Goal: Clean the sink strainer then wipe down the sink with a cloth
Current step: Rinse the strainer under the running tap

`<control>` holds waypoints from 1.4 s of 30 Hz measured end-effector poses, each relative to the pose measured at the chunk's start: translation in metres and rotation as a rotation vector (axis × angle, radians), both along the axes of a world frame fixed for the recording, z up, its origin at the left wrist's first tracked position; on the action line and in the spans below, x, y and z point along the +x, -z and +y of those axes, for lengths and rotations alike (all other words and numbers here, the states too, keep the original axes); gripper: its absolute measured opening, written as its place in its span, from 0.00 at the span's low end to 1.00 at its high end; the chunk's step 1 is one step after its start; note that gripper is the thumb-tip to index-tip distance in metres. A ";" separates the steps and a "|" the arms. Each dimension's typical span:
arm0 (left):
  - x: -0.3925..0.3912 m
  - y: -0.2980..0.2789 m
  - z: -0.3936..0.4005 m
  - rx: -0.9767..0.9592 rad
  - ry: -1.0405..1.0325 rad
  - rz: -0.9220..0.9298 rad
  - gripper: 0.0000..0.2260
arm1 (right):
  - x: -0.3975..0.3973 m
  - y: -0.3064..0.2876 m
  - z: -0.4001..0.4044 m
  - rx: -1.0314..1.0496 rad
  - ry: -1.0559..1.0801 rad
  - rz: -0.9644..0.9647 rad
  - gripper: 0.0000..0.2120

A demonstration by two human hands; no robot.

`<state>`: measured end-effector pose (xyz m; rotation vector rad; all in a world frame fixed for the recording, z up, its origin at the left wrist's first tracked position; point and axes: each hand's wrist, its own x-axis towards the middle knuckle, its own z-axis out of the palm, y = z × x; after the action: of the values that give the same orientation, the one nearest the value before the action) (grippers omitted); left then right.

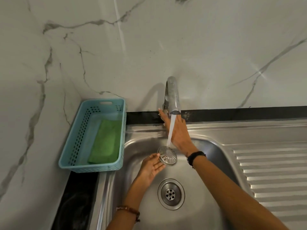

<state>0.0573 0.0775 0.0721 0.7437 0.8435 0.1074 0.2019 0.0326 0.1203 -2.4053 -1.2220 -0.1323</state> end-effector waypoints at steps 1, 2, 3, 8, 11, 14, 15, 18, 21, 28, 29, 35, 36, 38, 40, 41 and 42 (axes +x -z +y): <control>0.002 0.003 0.000 -0.002 0.012 0.010 0.04 | 0.000 -0.001 -0.008 0.056 0.007 0.062 0.25; 0.003 0.008 0.001 -0.008 0.017 0.024 0.04 | -0.004 0.001 -0.015 0.148 0.052 0.166 0.22; 0.003 0.013 0.001 -0.013 0.019 0.039 0.04 | -0.011 0.007 -0.022 0.225 0.100 0.250 0.21; -0.005 0.034 0.001 -0.057 0.008 0.103 0.05 | -0.058 0.067 -0.063 0.138 0.185 0.666 0.18; -0.013 0.043 -0.002 -0.083 0.004 0.136 0.08 | -0.066 0.074 -0.071 0.189 0.222 0.790 0.10; -0.017 0.043 -0.006 -0.210 -0.040 0.128 0.10 | -0.071 0.067 -0.074 0.276 0.158 0.931 0.06; -0.017 0.039 -0.006 -0.231 -0.066 0.101 0.10 | -0.072 0.066 -0.076 0.247 0.118 0.890 0.08; -0.011 0.029 -0.003 -0.057 -0.086 0.036 0.12 | -0.075 0.072 -0.083 0.434 0.215 1.033 0.09; -0.006 0.014 -0.006 0.212 -0.011 0.043 0.22 | -0.081 0.076 -0.077 0.650 0.389 1.230 0.05; -0.015 0.011 -0.011 0.178 -0.051 0.260 0.11 | -0.069 0.058 -0.058 0.431 0.356 0.983 0.14; -0.017 0.011 -0.013 0.134 -0.032 0.263 0.11 | -0.069 0.055 -0.060 0.390 0.291 0.926 0.14; -0.012 -0.004 -0.013 0.588 -0.023 0.319 0.07 | -0.080 0.073 -0.080 0.602 0.423 1.084 0.08; -0.011 -0.007 -0.014 0.710 0.031 0.340 0.08 | -0.080 0.075 -0.078 0.633 0.457 1.222 0.08; -0.013 -0.010 -0.013 0.864 0.092 0.449 0.09 | -0.079 0.074 -0.070 0.621 0.483 1.428 0.08; -0.015 -0.005 -0.008 0.784 0.029 0.477 0.07 | -0.076 0.069 -0.063 0.519 0.510 1.412 0.07; -0.017 -0.001 -0.005 0.665 -0.016 0.448 0.04 | -0.073 0.066 -0.061 0.475 0.491 1.345 0.06; -0.019 0.001 -0.004 0.523 -0.043 0.414 0.04 | -0.071 0.061 -0.060 0.443 0.451 1.265 0.05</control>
<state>0.0384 0.0734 0.0706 1.2659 1.2473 0.2224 0.1312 -0.0273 0.0594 -1.7118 -0.0443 0.7765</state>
